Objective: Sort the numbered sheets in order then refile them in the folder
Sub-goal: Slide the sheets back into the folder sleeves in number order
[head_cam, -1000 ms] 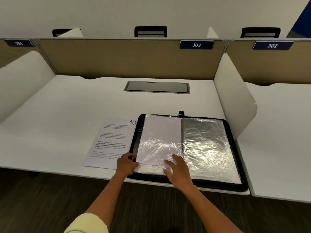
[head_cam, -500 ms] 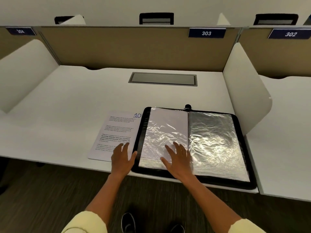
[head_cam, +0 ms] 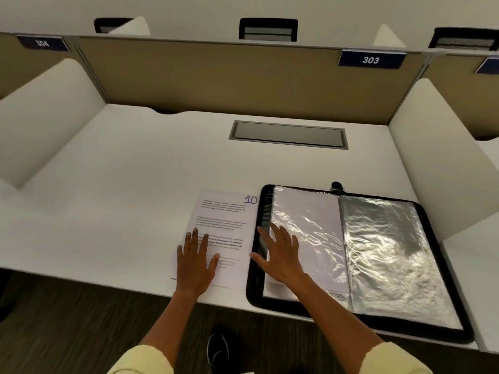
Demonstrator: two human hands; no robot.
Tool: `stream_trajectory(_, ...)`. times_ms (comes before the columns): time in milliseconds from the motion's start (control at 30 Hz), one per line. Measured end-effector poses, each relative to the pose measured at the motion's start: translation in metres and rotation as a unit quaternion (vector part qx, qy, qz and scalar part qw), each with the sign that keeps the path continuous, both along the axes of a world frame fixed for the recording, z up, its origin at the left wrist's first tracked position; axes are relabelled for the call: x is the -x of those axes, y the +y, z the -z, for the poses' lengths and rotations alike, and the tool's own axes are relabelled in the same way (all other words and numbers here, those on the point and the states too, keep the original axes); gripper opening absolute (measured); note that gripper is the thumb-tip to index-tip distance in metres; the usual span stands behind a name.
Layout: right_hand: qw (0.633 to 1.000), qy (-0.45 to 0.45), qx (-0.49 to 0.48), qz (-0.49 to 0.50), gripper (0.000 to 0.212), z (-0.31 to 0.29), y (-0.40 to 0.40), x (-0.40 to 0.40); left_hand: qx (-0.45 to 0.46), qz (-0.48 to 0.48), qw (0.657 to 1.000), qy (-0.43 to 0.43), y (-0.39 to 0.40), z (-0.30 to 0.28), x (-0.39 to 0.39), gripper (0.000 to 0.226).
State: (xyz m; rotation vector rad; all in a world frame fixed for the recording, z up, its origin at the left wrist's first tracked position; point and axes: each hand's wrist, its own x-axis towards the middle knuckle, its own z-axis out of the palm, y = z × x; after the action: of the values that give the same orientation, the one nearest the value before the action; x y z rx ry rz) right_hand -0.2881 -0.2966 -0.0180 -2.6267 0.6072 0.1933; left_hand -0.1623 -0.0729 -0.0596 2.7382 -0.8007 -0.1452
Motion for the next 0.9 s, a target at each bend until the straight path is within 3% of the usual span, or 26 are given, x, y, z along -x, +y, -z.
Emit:
stream_trajectory(267,0.999,0.022,0.019,0.016,0.079,0.0,0.005,-0.081,-0.022,0.067,0.997,-0.007,0.016,0.015,-0.055,0.078)
stream_trajectory(900,0.997,0.044,0.039,0.058,0.081,0.014,-0.022,-0.163,0.005,0.083,0.997,0.003,0.017,0.022,-0.058,0.08)
